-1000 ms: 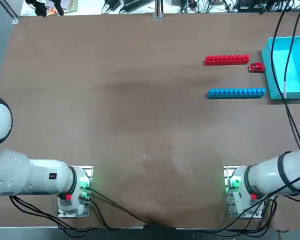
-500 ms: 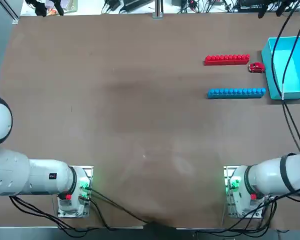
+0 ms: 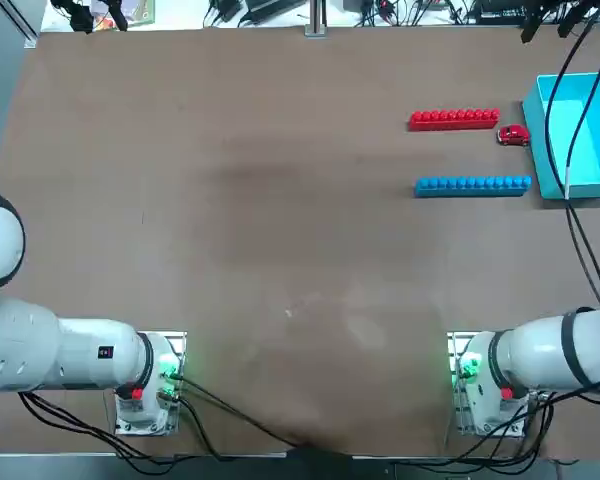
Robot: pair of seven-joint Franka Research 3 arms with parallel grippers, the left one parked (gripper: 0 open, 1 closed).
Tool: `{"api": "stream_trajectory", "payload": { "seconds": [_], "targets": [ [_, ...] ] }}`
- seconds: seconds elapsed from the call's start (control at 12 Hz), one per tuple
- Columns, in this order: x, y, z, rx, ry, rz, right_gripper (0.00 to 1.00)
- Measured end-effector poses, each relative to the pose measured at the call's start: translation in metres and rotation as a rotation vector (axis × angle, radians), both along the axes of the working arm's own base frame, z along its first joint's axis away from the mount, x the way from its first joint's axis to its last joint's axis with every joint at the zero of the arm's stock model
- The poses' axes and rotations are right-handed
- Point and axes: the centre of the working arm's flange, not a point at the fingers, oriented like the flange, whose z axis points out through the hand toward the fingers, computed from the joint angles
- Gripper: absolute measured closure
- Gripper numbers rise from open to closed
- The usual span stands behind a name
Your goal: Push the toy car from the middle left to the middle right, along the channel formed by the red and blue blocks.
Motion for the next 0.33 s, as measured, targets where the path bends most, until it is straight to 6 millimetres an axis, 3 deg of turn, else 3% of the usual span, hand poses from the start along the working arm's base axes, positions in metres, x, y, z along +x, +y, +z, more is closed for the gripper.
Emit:
{"api": "stream_trajectory", "payload": {
  "seconds": [0.33],
  "targets": [
    [0.0003,0.0066,0.0019,0.025,-0.001,0.006,0.0]
  ]
}}
